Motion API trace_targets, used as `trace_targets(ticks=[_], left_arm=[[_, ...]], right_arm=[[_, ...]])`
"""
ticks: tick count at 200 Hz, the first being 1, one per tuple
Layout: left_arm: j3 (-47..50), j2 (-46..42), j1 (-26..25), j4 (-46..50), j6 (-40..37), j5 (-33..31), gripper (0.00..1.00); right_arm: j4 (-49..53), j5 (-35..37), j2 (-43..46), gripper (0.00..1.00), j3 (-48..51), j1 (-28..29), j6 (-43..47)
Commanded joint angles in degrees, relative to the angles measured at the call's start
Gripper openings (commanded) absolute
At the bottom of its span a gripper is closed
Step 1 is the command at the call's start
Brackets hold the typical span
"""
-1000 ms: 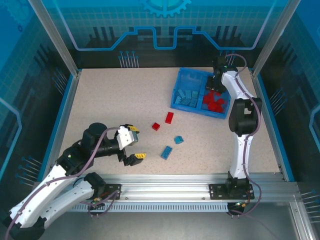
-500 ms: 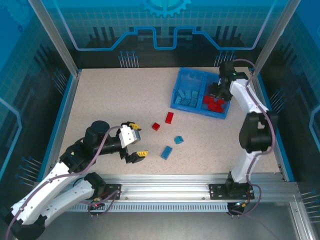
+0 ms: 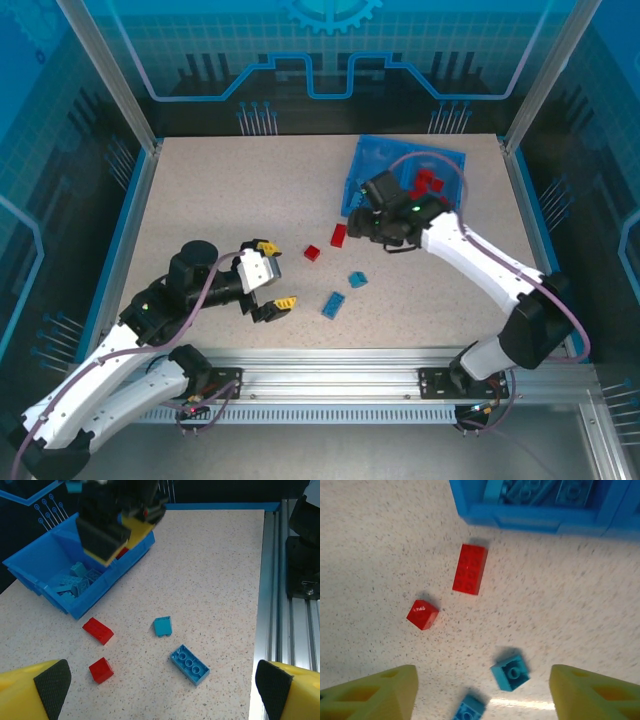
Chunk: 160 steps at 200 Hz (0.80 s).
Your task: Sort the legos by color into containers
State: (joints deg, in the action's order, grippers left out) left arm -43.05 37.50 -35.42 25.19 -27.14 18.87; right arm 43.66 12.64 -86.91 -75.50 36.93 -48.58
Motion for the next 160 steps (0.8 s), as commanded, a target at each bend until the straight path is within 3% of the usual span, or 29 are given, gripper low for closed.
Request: trace_targets(ticks=[1,36,69,160], left_arm=[[-0.89,-0.68,-0.15,0.26,-1.34,0.68,0.99],[-2.01,-1.14,-0.06,2.41,-2.17,0.73,0.99],[-2.35,-2.21,-0.08,3.24,-1.55,0.21,0.99],[-1.12,-4.00,-0.14,3.00,0.42,-0.86,0.99]], right_arm=[[-0.16,6.50,-6.83,0.78,-3.27,4.03,-9.29],[3.27,9.25,-21.18,0.91,-13.76,6.76,-11.17],[4.16,9.76,-30.07,0.92,-20.41,6.15,-12.46],[7.60,9.47,-41.62,0.68,-27.03,4.26,-14.50]])
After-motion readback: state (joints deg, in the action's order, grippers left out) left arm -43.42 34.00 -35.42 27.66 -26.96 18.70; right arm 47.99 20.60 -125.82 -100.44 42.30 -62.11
